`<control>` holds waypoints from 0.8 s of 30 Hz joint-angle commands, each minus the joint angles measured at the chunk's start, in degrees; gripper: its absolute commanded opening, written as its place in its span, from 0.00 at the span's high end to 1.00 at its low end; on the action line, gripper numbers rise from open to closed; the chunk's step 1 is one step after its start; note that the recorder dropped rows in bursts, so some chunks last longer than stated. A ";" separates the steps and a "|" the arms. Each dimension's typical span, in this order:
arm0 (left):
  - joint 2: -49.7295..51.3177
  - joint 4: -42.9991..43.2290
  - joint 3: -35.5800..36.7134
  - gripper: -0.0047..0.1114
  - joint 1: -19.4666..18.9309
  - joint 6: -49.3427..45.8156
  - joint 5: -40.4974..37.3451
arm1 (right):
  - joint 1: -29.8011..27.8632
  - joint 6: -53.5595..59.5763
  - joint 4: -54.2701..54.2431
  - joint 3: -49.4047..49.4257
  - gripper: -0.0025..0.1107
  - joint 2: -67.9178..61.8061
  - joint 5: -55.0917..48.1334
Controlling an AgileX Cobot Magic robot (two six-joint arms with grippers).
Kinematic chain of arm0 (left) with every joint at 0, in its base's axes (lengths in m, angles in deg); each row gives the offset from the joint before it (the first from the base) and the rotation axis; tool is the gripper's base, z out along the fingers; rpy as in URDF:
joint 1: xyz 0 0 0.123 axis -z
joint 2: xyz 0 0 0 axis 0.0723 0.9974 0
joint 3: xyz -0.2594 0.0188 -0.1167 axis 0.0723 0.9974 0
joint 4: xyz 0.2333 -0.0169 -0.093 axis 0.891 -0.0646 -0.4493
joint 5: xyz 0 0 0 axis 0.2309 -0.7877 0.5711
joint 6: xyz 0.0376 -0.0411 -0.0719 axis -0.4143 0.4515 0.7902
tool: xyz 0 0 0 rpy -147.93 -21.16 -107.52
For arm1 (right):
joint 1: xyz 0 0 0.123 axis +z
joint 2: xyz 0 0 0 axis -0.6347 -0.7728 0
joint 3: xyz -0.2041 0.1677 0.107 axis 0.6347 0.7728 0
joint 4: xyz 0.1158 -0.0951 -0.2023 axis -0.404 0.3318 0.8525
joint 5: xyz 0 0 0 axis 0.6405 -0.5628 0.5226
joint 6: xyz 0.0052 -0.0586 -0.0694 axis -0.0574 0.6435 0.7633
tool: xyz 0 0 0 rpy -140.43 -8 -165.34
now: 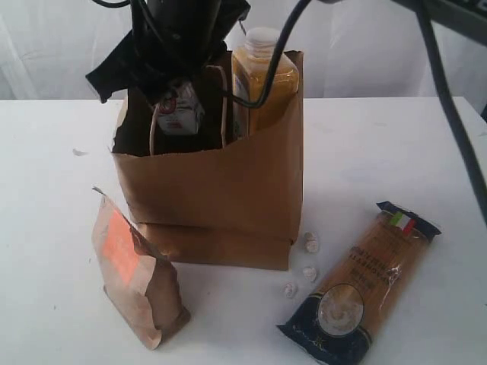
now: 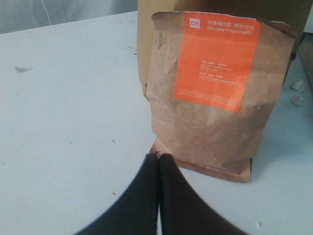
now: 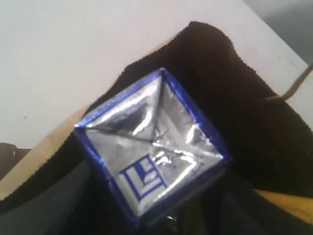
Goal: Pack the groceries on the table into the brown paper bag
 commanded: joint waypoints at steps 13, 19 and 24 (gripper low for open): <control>-0.25 -0.20 0.20 0.96 -0.16 -0.18 0.11 | -0.34 0.66 2.14 -0.63 0.39 3.40 -0.88; -0.25 -0.20 0.20 0.96 -0.16 -0.18 0.11 | -0.34 0.66 2.26 -0.63 0.39 4.66 -1.01; -0.25 -0.20 0.20 0.96 -0.16 -0.18 0.11 | -0.34 0.66 3.67 -0.63 0.39 8.31 1.82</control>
